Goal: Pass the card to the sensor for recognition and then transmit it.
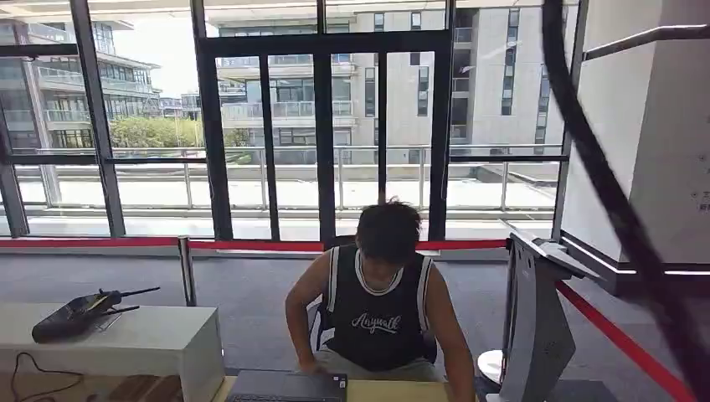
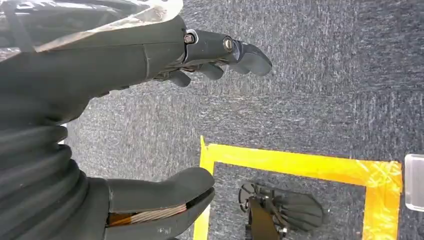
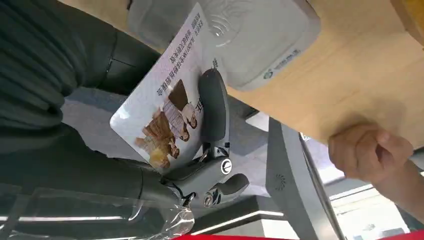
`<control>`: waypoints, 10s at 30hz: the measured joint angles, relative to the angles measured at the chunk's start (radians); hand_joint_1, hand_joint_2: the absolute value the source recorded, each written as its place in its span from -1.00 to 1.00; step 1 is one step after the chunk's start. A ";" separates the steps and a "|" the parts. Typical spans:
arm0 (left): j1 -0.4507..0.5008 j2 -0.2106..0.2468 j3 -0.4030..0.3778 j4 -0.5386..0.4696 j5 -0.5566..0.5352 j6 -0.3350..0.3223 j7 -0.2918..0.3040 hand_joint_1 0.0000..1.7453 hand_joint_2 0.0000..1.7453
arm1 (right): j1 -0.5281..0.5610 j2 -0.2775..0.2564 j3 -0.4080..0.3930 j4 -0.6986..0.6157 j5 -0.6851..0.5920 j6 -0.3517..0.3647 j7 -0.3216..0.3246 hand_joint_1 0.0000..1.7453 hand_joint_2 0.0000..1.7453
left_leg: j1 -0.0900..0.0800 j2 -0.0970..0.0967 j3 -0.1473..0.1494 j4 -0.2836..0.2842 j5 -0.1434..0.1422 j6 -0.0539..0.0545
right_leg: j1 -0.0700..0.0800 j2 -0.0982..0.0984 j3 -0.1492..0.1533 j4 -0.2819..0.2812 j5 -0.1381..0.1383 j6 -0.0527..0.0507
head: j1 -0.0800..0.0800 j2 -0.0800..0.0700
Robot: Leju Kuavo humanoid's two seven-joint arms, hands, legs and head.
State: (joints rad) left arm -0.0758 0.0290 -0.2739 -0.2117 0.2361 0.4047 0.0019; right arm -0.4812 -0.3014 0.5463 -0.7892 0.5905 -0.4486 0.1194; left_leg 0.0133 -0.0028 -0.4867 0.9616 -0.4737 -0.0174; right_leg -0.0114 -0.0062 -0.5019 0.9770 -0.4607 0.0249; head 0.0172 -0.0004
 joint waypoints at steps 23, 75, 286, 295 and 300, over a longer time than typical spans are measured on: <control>-0.002 0.000 -0.032 0.000 0.008 0.000 0.007 -1.00 1.00 | -0.049 0.027 0.016 0.160 -0.032 0.006 -0.024 1.00 1.00 | 0.000 0.000 0.003 0.000 0.000 0.000 | 0.000 0.000 0.004 0.000 0.000 0.000 | 0.000 0.000; -0.034 0.000 -0.197 0.000 -0.006 -0.034 0.023 -1.00 1.00 | -0.361 0.104 0.074 0.038 0.242 0.114 0.080 -1.00 1.00 | 0.000 0.000 0.000 0.001 0.001 -0.001 | 0.000 0.000 0.001 0.001 0.001 0.001 | 0.000 0.000; -0.055 0.011 -0.498 0.000 0.161 -0.019 0.027 -1.00 1.00 | -0.635 0.211 0.128 0.251 0.540 0.013 0.084 -1.00 -1.00 | 0.000 0.000 0.000 0.002 0.002 -0.001 | 0.000 0.000 -0.001 0.002 0.002 0.001 | 0.000 0.000; -0.020 0.018 -0.498 0.000 0.226 -0.005 0.018 -1.00 1.00 | -0.575 -0.011 0.161 0.062 0.731 -0.031 0.216 -1.00 -1.00 | 0.000 0.000 0.001 0.006 0.001 0.000 | 0.001 0.000 -0.001 0.000 0.001 0.001 | -0.001 0.000; -0.008 0.021 -0.497 0.000 0.274 0.019 0.027 -1.00 1.00 | -0.413 -0.205 0.057 -0.062 0.708 -0.094 0.311 -1.00 -1.00 | 0.000 -0.001 0.001 0.008 -0.001 0.002 | 0.001 -0.001 0.002 -0.001 0.002 0.002 | -0.001 0.000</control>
State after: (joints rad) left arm -0.0840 0.0504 -0.7706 -0.2113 0.5105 0.4238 0.0294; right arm -0.8945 -0.5067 0.6034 -0.8508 1.2981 -0.5429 0.4304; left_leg 0.0135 -0.0040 -0.4860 0.9694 -0.4751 -0.0154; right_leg -0.0107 -0.0070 -0.4999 0.9755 -0.4588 0.0272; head 0.0164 -0.0004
